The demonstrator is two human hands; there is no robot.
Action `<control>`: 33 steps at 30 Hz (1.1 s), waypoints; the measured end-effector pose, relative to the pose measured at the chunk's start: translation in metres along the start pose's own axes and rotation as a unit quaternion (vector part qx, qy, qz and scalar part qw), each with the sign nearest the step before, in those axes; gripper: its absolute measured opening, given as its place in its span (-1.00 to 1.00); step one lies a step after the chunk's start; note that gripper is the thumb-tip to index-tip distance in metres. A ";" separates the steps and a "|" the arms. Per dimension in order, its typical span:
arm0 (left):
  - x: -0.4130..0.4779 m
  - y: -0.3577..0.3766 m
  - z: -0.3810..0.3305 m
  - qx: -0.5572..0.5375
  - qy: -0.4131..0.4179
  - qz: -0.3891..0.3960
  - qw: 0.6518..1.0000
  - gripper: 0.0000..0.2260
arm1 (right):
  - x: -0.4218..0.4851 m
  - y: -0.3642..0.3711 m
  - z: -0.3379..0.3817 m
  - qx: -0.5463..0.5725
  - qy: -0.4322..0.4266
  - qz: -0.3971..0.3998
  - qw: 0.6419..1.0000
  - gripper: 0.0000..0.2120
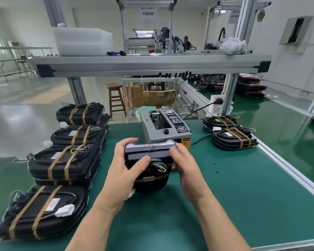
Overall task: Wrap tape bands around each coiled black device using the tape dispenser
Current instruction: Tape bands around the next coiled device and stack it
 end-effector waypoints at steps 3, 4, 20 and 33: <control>-0.004 -0.013 0.005 -0.021 -0.006 -0.021 1.000 -0.58 | 0.000 -0.034 -0.007 0.057 0.039 -0.160 0.985 -0.78; -0.005 -0.019 0.009 -0.031 -0.009 -0.032 0.999 -0.58 | -0.002 -0.047 -0.011 0.041 0.060 -0.214 0.974 -0.83; -0.006 -0.032 0.015 -0.066 0.030 -0.063 0.995 -0.70 | 0.019 -0.039 -0.040 -0.063 0.186 -0.322 0.926 -0.91; -0.007 -0.030 0.012 -0.058 0.050 -0.096 0.992 -0.73 | 0.021 -0.035 -0.047 -0.058 0.215 -0.367 0.903 -0.92</control>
Point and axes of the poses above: each hand's wrist, its own x-axis towards the middle knuckle, its own y-axis out of the palm, z = x × y, the point moved 7 cm from there along x, towards the middle knuckle, and after that the axes turned 6 degrees about -y, right-handed, at the moved point
